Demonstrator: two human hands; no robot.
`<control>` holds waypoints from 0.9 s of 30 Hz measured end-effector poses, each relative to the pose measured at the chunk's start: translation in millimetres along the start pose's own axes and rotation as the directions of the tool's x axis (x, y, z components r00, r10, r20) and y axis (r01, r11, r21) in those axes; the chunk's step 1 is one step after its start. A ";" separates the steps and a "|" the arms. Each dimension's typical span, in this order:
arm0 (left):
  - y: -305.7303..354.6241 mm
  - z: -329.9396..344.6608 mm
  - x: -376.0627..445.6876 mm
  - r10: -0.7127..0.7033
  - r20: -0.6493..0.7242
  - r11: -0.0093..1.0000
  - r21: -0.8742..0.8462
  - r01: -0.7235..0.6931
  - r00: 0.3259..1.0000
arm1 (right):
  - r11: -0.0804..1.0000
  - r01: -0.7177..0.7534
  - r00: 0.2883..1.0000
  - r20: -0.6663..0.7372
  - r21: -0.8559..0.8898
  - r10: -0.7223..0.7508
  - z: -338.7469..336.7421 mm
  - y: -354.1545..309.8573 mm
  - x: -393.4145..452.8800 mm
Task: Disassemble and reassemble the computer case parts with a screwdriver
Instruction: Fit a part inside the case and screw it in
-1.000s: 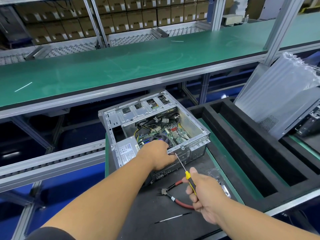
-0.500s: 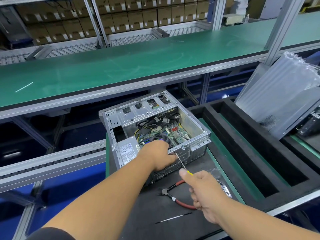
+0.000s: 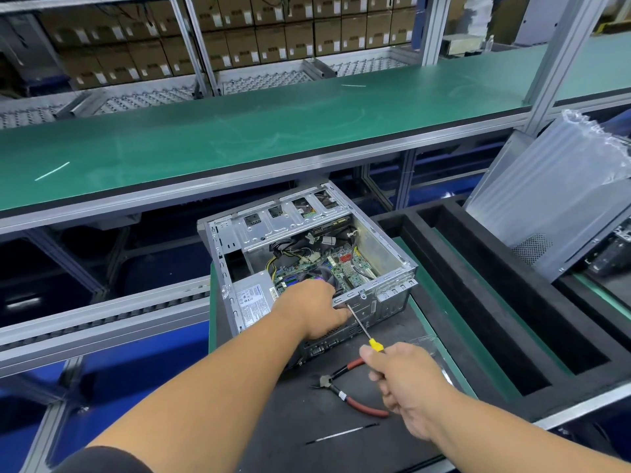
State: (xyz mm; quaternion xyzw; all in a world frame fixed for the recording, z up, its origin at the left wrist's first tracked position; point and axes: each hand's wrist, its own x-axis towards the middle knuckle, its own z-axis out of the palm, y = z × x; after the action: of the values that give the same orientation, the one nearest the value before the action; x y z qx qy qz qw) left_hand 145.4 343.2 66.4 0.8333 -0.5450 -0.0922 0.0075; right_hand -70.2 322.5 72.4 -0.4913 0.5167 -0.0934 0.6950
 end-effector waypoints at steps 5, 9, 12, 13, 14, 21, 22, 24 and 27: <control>0.0 -0.6 -0.5 0.002 0.003 1.000 -0.005 -0.002 1.000 | 0.989 -0.134 0.987 0.100 0.060 0.128 1.4 -3.1 -3.8; 0.6 -0.9 0.0 0.003 0.011 1.000 -0.003 -0.003 1.000 | 0.997 -0.079 0.995 0.069 0.008 0.078 -0.2 -0.7 -0.2; 0.5 -0.9 0.1 0.009 0.009 1.000 -0.016 -0.009 1.000 | 0.999 -0.012 1.000 0.013 0.038 0.011 -3.1 1.2 3.1; 0.4 -0.8 0.0 0.009 0.011 1.000 -0.019 -0.009 1.000 | 0.999 -0.019 1.000 -0.005 0.045 0.019 -3.5 1.0 3.5; 0.5 -0.9 -0.2 0.010 0.013 1.000 -0.016 -0.009 1.000 | 0.998 -0.042 0.999 0.001 0.052 0.042 -3.7 0.7 3.3; 1.1 -2.1 0.3 0.012 0.019 1.000 -0.003 -0.011 1.000 | 0.991 -0.128 0.992 0.030 0.048 0.126 -2.0 1.3 2.5; 1.6 -2.2 0.1 0.012 0.018 1.000 0.002 -0.012 1.000 | 0.992 -0.112 0.994 0.022 0.054 0.111 -1.8 1.1 2.3; 2.1 -2.7 -0.1 0.011 0.013 1.000 0.005 -0.011 1.000 | 0.997 -0.069 0.997 0.022 0.046 0.068 -2.2 -0.3 1.8; 1.6 -3.0 -0.6 0.013 0.013 1.000 0.007 -0.013 1.000 | 0.990 -0.116 0.993 0.040 0.083 0.113 -2.3 -3.7 0.6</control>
State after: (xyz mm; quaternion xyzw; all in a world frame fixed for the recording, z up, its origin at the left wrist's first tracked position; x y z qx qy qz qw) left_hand 144.2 342.9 69.6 0.8292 -0.5507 -0.0954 0.0018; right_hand -70.3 319.0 75.0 -0.4325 0.5273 -0.0666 0.7283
